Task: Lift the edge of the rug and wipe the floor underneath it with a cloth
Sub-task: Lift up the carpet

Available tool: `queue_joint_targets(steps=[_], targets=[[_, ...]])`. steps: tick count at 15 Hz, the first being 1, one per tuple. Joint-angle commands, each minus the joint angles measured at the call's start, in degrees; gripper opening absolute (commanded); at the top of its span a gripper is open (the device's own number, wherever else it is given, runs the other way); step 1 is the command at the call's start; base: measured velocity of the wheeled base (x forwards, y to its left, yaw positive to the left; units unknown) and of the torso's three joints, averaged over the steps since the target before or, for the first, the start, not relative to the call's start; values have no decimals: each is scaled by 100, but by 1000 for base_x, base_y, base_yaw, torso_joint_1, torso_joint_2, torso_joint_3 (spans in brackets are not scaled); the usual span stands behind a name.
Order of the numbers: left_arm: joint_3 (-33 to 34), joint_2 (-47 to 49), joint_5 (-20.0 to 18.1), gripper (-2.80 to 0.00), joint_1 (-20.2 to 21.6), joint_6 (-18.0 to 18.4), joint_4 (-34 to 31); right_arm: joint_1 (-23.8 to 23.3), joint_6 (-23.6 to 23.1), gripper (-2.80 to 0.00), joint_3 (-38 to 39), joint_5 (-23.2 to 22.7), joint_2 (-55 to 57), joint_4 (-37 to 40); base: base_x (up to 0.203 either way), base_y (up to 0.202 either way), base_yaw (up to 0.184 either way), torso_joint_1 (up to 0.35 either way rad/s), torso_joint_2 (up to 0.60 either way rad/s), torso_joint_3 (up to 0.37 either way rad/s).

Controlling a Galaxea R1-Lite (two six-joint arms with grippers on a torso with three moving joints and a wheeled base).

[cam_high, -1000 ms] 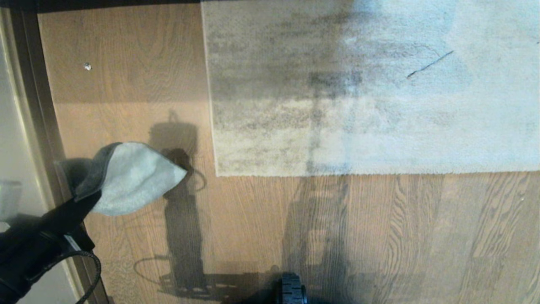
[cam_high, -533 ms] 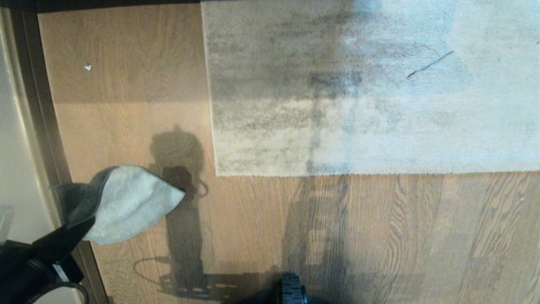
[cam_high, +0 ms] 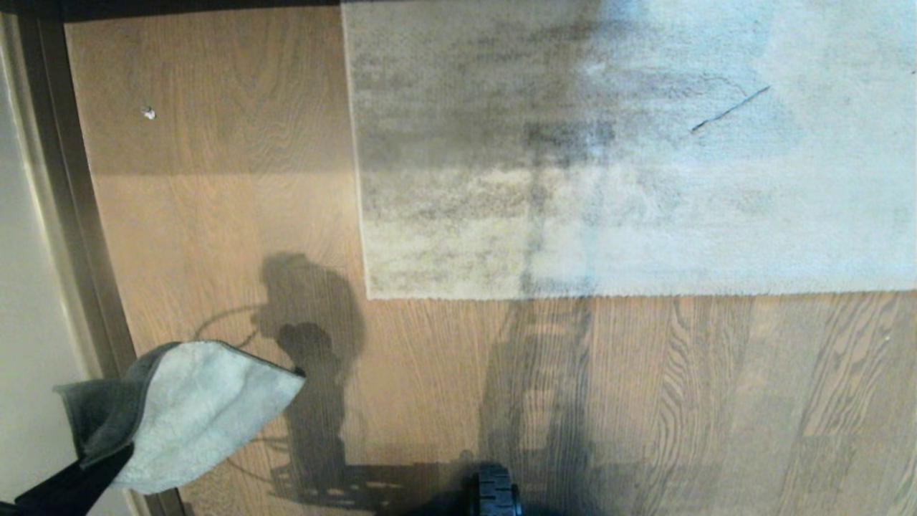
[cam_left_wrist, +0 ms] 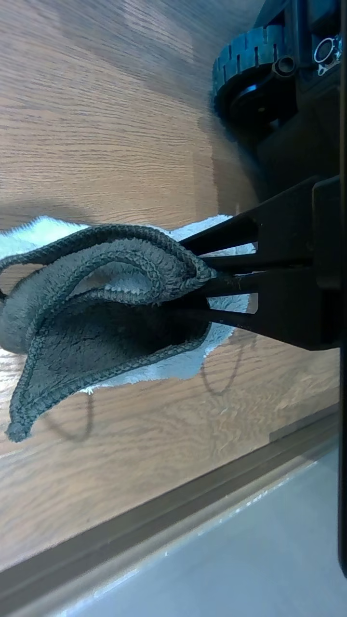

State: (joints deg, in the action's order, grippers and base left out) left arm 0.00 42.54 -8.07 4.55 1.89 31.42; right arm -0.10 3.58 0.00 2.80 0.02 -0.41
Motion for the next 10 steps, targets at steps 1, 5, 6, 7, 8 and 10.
queue_joint_targets(steps=[1, 5, 6, 7, 8, 10], targets=[[-8, -640, -5, -280, 52, 41, -181, 1, 2, -280, 0, 1, -2, -2, 0, 0, 0, 0, 0, 0], [-7, -1486, 10, -280, 99, 72, -1028, 1, 2, -280, 0, 1, -2, -2, 0, 0, 0, 0, 0, 0], [-5, -1705, 17, -280, 113, 69, -1271, 1, 11, -280, 0, 1, -2, -2, 0, 0, 0, 0, 0, 0], [-4, -1924, 29, -280, 108, 65, -1562, 1, 2, -280, 0, 1, -2, -2, 0, 0, 0, 0, 0, 0], [-5, -2104, 42, -280, 89, 60, -1864, 1, 2, -280, 0, 1, -2, -2, 0, 0, 0, 0, 0, 0], [-1, -2468, 113, -280, -3, 24, -2314, 1, 2, -280, 0, 1, -2, -2, 0, 0, 0, 0, 0, 0]])
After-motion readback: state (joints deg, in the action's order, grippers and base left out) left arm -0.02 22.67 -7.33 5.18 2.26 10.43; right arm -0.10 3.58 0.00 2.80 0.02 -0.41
